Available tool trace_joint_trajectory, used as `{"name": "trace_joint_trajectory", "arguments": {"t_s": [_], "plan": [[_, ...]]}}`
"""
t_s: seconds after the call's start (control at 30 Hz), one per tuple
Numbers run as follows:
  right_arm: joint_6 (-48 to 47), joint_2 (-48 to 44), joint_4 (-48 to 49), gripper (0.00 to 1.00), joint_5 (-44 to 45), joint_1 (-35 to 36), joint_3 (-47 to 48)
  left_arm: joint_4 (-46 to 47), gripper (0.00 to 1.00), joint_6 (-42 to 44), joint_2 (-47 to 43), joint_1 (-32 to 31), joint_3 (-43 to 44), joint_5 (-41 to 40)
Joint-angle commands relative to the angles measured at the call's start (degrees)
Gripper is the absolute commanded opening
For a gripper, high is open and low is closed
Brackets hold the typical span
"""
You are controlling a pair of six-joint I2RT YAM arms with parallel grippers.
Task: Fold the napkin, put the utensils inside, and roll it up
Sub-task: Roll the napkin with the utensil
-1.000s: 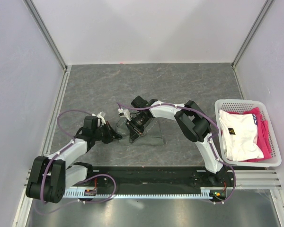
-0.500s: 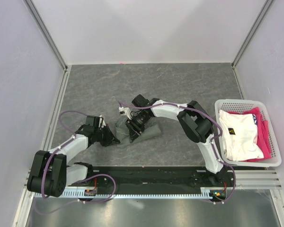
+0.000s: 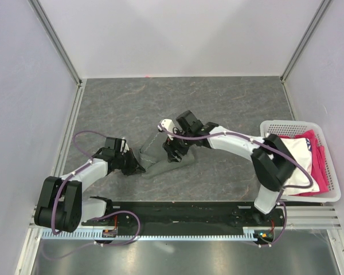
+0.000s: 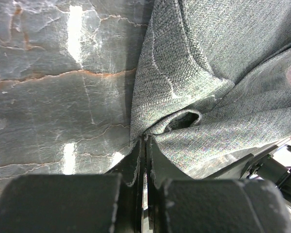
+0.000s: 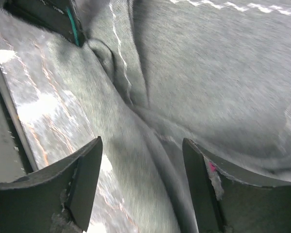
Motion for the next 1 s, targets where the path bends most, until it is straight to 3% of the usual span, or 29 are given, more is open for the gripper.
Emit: {"name": "trace_joint_trajectory", "arguments": {"t_s": [0.0,0.13,0.3,0.97], "plan": [[-2.81,-8.52,7.11,0.76,8.17,1.76,-5.82,-0.99,0.02,2.85,0.26,0.09,1.33,-1.34],[-3.79,-10.38,6.05,0.76,14.04,4.65,-7.76,-0.90,0.02,3.02,0.52,0.17,1.86,-0.90],[-3.79,-10.74,4.83,0.76,14.59,7.56,-8.03,-0.90,0.02,3.11,1.05,0.17,1.77,-0.54],[-3.26,-3.54,3.94,0.72,16.26,7.65,-9.78,-0.90,0.02,3.28,1.05,0.17,1.86,-0.37]]}}
